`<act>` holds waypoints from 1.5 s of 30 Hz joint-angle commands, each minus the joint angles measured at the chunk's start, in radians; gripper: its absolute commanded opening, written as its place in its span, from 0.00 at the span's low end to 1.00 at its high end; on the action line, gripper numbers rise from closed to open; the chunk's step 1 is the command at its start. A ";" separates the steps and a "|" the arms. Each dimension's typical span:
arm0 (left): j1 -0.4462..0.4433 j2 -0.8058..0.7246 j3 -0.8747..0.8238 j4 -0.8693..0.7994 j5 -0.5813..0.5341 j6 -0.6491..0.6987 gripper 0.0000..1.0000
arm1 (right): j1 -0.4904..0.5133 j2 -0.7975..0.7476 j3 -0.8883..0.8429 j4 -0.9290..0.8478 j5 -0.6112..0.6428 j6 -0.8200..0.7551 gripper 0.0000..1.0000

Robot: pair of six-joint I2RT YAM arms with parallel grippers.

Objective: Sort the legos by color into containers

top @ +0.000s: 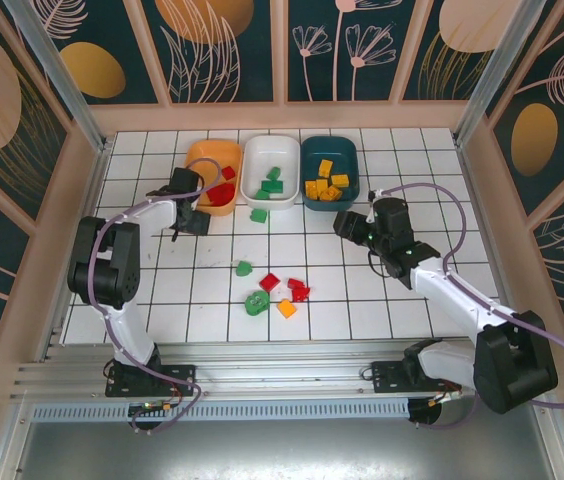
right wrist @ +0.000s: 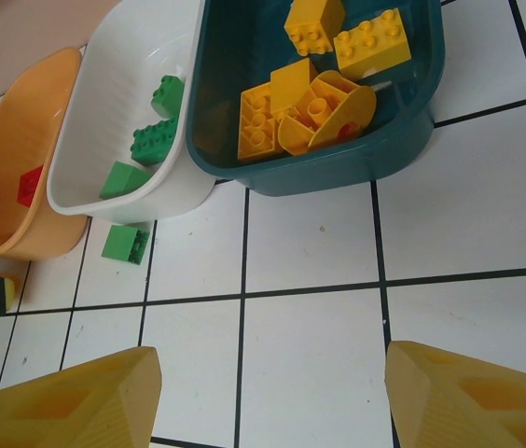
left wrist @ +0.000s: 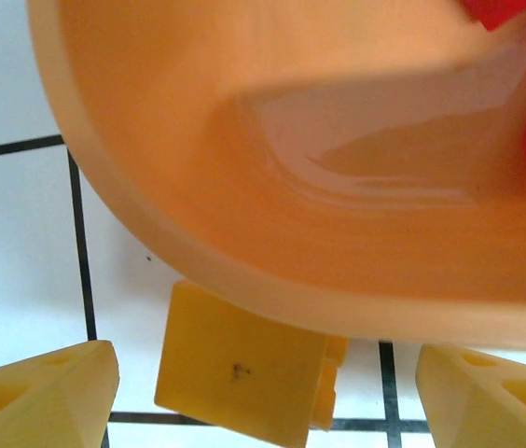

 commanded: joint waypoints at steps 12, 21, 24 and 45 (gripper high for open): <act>0.024 0.049 -0.014 0.034 0.038 0.022 0.51 | -0.003 -0.038 -0.011 -0.004 0.019 -0.015 0.64; 0.023 0.001 -0.013 -0.038 0.079 -0.009 0.38 | -0.003 -0.040 -0.016 0.005 0.015 -0.015 0.64; 0.022 -0.022 0.002 -0.090 0.096 -0.037 0.37 | -0.004 -0.038 -0.016 0.010 0.012 -0.015 0.63; -0.340 -0.024 0.295 0.041 0.432 -0.376 0.32 | -0.177 0.040 -0.072 0.096 -0.101 0.039 0.62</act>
